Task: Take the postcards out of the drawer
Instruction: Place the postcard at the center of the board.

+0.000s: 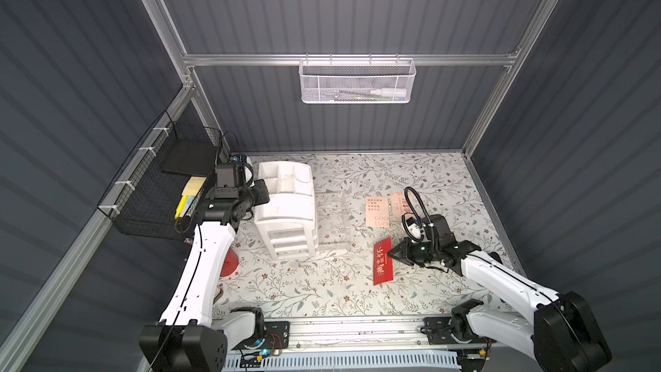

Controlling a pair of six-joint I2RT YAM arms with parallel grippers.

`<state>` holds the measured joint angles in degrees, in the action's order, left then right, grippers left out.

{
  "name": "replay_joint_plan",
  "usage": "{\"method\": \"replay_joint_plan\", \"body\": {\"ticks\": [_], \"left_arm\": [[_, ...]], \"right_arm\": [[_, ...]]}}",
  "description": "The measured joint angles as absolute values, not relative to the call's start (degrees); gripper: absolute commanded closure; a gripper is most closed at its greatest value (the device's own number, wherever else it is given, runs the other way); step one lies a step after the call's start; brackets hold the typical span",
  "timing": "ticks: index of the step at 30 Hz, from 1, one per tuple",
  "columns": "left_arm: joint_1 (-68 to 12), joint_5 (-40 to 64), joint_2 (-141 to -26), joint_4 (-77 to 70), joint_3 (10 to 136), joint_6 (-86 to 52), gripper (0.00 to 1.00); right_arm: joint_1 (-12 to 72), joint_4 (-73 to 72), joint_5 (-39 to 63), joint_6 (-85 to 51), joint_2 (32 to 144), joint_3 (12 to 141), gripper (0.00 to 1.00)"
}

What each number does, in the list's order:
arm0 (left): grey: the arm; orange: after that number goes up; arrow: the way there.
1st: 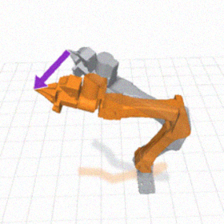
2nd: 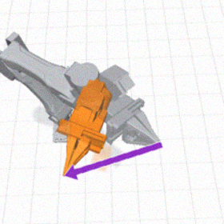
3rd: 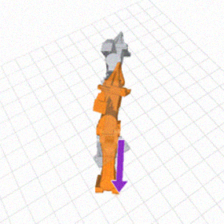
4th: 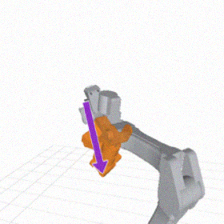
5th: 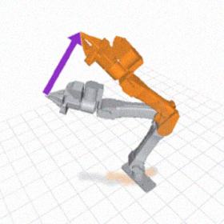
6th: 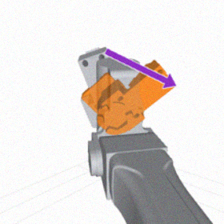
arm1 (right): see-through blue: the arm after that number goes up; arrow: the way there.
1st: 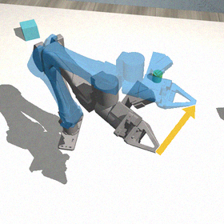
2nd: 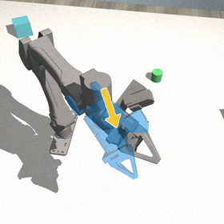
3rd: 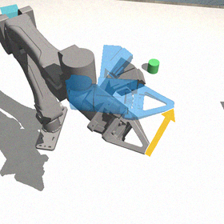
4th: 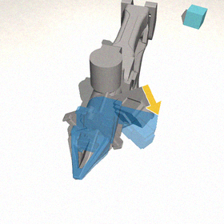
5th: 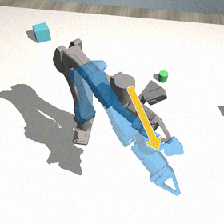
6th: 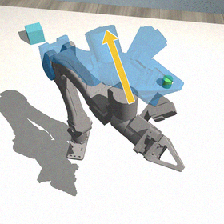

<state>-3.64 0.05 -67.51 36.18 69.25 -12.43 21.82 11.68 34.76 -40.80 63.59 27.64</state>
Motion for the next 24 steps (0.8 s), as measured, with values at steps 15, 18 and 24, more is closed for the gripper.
{"method": "replay_joint_plan", "body": {"ticks": [15, 18, 24], "left_arm": [[-3.6, 0.1, -67.5, 36.2, 69.3, -12.4, 1.0], [-3.6, 0.1, -67.5, 36.2, 69.3, -12.4, 1.0], [-3.6, 0.1, -67.5, 36.2, 69.3, -12.4, 1.0]], "right_arm": [[18.6, 0.3, 36.5, -41.1, 77.4, 26.5, 0.9], [18.1, -0.4, 36.8, -40.9, 78.6, 26.5, 0.88], [16.7, -0.5, 36.9, -39.9, 79.4, 26.6, 0.88]]}}
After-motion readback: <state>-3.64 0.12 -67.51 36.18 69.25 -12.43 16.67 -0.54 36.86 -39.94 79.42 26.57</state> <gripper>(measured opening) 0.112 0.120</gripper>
